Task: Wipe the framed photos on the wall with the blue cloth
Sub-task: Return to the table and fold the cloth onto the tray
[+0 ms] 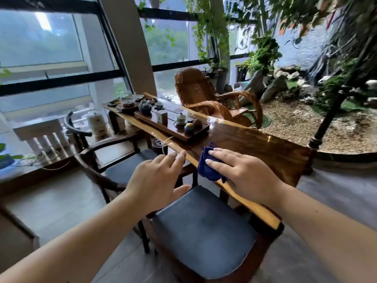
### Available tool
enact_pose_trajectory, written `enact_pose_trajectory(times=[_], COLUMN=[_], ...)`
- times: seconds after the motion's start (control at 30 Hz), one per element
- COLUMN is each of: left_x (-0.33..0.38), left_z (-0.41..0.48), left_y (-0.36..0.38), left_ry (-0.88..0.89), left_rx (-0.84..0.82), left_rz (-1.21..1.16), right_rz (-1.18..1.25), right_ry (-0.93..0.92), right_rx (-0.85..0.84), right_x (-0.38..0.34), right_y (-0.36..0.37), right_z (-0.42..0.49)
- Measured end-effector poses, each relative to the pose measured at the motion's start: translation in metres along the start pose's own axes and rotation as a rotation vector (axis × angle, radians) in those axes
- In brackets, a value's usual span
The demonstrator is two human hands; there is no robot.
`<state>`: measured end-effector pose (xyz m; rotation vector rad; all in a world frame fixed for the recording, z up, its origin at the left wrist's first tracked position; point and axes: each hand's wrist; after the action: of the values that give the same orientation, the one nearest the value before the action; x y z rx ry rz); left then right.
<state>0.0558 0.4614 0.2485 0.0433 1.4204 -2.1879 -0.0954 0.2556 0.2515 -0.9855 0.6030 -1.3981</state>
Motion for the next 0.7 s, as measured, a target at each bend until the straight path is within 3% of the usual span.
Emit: enact_pose_trajectory(times=[0.43,0.7], left_x=[0.186,0.258], left_z=[0.111,0.171], left_y=[0.046,0.08], left_ry=[-0.054,-0.089], left_rx=[-0.025,0.003], left_rz=[-0.087,-0.087], right_rz=[0.157,0.419], right_ry=[0.02,0.169], right_rx=[-0.004,0.007], right_x=[0.152,0.211], right_y=[-0.002,0.02], right_z=[-0.129,-0.164])
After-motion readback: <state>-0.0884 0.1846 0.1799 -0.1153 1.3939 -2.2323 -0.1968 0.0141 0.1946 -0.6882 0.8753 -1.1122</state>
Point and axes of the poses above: each hand's wrist, its own z-axis towards the middle knuckle, its own y-axis out of the palm, x = y × z, and after that the axes turned 1 degree about x, right-handed
